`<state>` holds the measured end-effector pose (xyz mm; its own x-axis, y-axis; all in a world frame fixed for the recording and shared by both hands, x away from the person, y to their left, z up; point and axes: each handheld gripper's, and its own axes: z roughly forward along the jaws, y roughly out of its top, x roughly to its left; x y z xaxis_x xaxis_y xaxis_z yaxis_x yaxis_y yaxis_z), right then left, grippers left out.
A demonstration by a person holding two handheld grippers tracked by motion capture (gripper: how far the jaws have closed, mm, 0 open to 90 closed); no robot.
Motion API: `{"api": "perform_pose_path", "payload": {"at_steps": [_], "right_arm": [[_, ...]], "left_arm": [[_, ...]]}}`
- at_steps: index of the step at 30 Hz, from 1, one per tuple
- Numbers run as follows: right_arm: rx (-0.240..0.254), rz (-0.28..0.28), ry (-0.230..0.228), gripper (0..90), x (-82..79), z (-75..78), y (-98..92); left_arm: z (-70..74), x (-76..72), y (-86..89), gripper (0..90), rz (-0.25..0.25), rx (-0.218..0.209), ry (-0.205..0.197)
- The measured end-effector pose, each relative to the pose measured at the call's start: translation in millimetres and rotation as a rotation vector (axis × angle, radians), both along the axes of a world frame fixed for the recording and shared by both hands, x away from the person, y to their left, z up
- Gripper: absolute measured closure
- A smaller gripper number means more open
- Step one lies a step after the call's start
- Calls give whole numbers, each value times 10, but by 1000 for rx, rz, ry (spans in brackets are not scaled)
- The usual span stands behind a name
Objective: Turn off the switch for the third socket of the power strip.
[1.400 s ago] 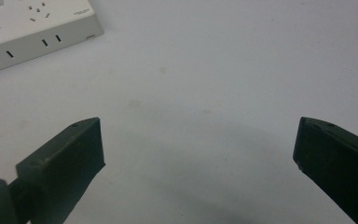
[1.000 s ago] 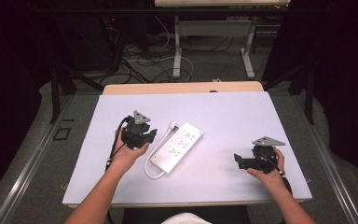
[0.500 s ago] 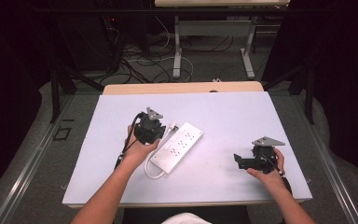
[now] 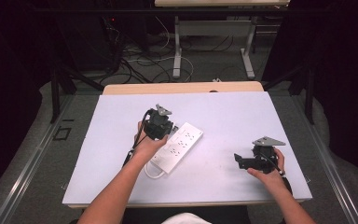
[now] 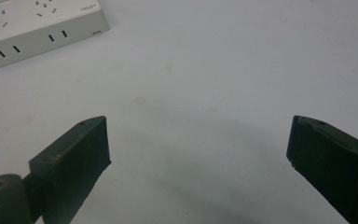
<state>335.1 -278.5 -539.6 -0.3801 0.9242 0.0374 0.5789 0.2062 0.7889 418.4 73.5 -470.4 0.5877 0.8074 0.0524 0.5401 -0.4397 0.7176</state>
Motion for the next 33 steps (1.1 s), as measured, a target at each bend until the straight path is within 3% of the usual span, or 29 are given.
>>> {"api": "perform_pose_path", "payload": {"at_steps": [9,29,33], "right_arm": [[3,1,1,56,0,-2,-1],[0,1,5,61,3,-5,-13],[3,0,6,62,4,-7,-10]], "left_arm": [[-82,126,-89,894,14,-2,13],[-336,347,-230,898,32,4,78],[-378,377,-255,898,38,0,77]]}}
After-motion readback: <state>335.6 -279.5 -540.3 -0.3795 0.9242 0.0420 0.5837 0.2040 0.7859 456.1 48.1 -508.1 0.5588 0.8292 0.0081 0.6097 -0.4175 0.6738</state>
